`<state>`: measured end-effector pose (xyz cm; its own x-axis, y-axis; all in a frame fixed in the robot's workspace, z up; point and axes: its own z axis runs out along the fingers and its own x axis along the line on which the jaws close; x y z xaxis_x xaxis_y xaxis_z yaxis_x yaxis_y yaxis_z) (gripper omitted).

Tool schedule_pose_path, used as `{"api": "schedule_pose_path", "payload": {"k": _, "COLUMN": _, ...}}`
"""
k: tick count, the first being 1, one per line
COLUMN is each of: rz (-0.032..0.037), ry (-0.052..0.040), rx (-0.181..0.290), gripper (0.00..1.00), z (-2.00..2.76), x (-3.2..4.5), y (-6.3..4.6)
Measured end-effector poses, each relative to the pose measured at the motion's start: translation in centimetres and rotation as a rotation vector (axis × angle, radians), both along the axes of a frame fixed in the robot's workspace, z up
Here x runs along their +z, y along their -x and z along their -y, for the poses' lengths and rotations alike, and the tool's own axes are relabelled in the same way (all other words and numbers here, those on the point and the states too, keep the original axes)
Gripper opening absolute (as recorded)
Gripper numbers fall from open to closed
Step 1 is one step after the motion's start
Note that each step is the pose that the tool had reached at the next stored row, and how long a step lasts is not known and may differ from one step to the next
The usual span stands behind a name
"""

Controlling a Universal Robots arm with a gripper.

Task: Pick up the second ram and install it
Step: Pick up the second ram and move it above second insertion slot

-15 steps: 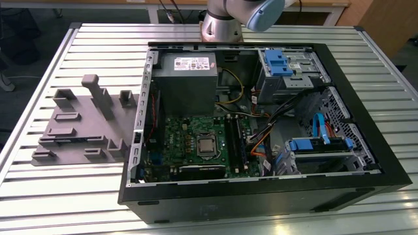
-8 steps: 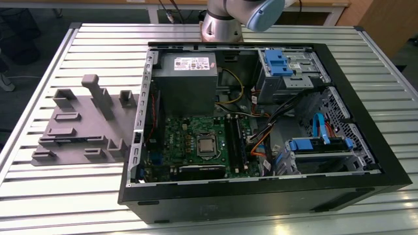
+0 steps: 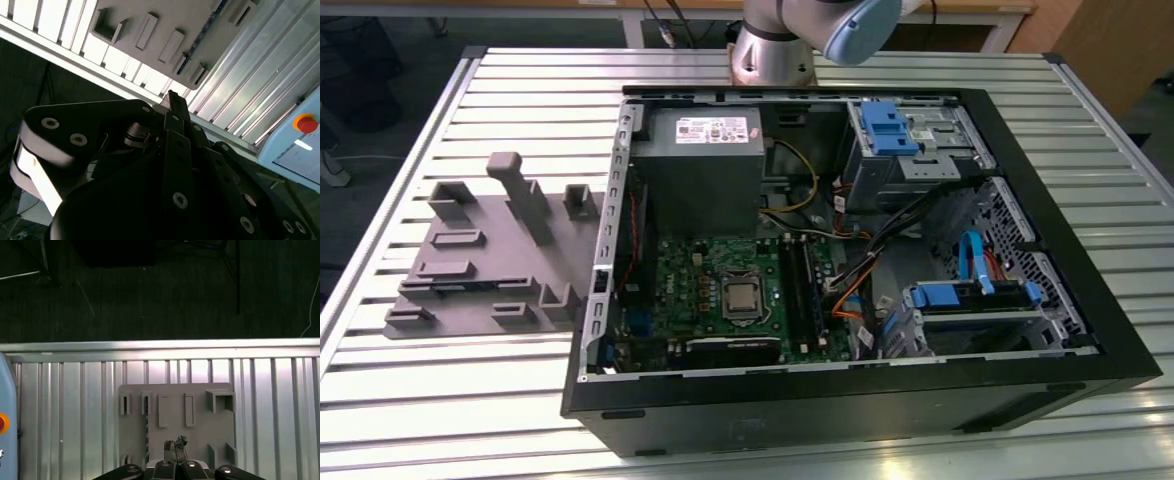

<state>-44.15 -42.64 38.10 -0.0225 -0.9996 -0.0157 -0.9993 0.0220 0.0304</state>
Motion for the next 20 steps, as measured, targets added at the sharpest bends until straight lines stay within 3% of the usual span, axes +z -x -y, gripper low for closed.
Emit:
{"api": "schedule_pose_path", "payload": {"k": 5, "rz": 0.0001, "ry": -0.0001, "rx": 0.057, "gripper": 0.11, "z": 0.00, "x": -0.04, "y": 0.00}}
{"api": "schedule_pose_path", "payload": {"k": 13, "rz": 0.0002, "ry": 0.0000, "rx": 0.058, "gripper": 0.11, "z": 0.00, "x": -0.05, "y": 0.01}}
{"api": "schedule_pose_path", "payload": {"k": 15, "rz": 0.0021, "ry": 0.0005, "rx": 0.058, "gripper": 0.17, "z": 0.00, "x": -0.12, "y": 0.02}}
{"api": "schedule_pose_path", "payload": {"k": 17, "rz": 0.0076, "ry": 0.0007, "rx": 0.055, "gripper": 0.29, "z": 0.00, "x": -0.31, "y": 0.02}}
{"api": "schedule_pose_path", "payload": {"k": 20, "rz": 0.0086, "ry": 0.0010, "rx": 0.038, "gripper": 0.35, "z": 0.00, "x": -0.74, "y": 0.01}}
